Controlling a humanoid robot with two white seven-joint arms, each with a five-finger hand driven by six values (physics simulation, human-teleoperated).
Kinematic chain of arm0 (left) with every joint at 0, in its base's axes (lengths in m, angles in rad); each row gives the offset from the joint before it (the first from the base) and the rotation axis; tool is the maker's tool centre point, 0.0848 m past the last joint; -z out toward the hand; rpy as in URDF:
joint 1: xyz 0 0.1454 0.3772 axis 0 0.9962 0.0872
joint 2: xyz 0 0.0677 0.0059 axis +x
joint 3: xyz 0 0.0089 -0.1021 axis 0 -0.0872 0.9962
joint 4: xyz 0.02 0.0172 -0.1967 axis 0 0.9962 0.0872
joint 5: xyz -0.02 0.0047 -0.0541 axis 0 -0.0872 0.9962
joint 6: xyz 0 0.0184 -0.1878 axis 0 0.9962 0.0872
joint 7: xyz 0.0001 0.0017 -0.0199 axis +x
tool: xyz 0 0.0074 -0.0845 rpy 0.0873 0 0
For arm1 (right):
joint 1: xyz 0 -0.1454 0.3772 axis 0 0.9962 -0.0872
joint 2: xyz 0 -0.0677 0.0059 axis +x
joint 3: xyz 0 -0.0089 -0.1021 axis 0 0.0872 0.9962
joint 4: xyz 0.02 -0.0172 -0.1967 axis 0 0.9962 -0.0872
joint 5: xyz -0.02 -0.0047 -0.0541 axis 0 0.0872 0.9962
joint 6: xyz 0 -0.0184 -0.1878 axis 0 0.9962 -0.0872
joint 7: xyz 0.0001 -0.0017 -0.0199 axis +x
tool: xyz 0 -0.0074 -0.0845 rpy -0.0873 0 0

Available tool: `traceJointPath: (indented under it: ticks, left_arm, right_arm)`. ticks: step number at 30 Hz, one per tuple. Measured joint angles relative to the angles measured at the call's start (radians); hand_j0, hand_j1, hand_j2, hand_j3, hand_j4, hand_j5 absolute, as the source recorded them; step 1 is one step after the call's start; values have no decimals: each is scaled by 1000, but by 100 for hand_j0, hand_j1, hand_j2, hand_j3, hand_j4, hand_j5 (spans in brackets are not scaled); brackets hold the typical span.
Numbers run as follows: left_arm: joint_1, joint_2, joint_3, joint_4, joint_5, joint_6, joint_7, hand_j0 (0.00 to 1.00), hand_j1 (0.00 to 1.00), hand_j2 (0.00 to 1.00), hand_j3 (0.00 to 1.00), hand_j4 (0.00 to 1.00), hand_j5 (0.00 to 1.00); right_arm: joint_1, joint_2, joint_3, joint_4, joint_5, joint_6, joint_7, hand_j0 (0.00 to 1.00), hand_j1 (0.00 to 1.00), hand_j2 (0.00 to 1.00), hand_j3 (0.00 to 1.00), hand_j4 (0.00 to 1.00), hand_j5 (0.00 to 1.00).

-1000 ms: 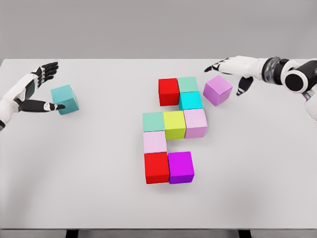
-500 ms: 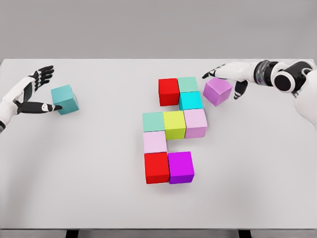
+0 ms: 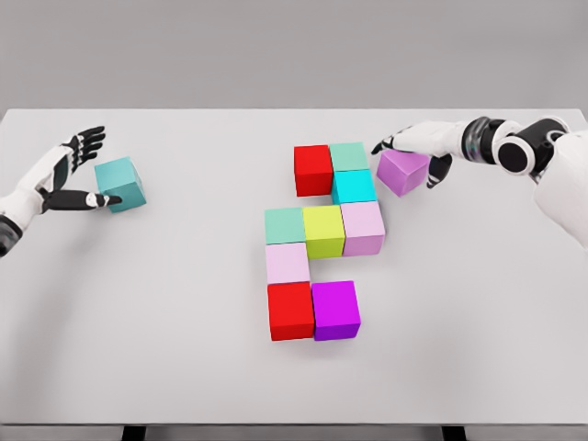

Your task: Assemble the squares on the desktop into the number 2

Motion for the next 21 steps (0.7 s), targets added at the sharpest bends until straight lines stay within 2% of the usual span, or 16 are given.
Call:
traceJointPath:
  ticks: [1,4,5,7,12,15,17,21]
  left_arm:
    - [0,-2,-2,2,-1,0,0,100,100,100,100,100,100]
    - [0,-6,-13,4,-3,0,0,100,100,100,100,100,100]
    - [0,-6,-16,5,-4,-1,0,100,100,100,100,100,100]
    - [0,-7,-22,5,-3,-1,0,100,100,100,100,100,100]
    - [0,-8,-33,7,-2,0,0,100,100,100,100,100,100]
    - [0,-8,-37,8,1,0,1,100,100,100,100,100,100]
    - [0,-8,-37,10,9,1,5,100,100,100,100,100,100]
    - [-23,-8,-38,38,8,0,2,100,100,100,100,100,100]
  right_arm:
    - [0,1,0,2,-1,0,-1,74,74,74,74,74,74]
    - [0,1,-1,5,-6,3,-4,64,64,64,64,64,64]
    - [0,1,-3,6,-7,3,-4,53,53,53,53,53,53]
    - [0,1,-7,6,-12,3,-2,43,43,43,43,43,43]
    - [0,-15,-25,-1,-17,-4,-1,46,46,46,46,46,46]
    - [5,-58,-65,-22,-47,-55,0,46,46,46,46,46,46]
    - [14,-108,-79,-72,-77,-87,0,46,46,46,46,46,46]
    - [69,-251,-90,-224,-126,-163,0,46,46,46,46,46,46]
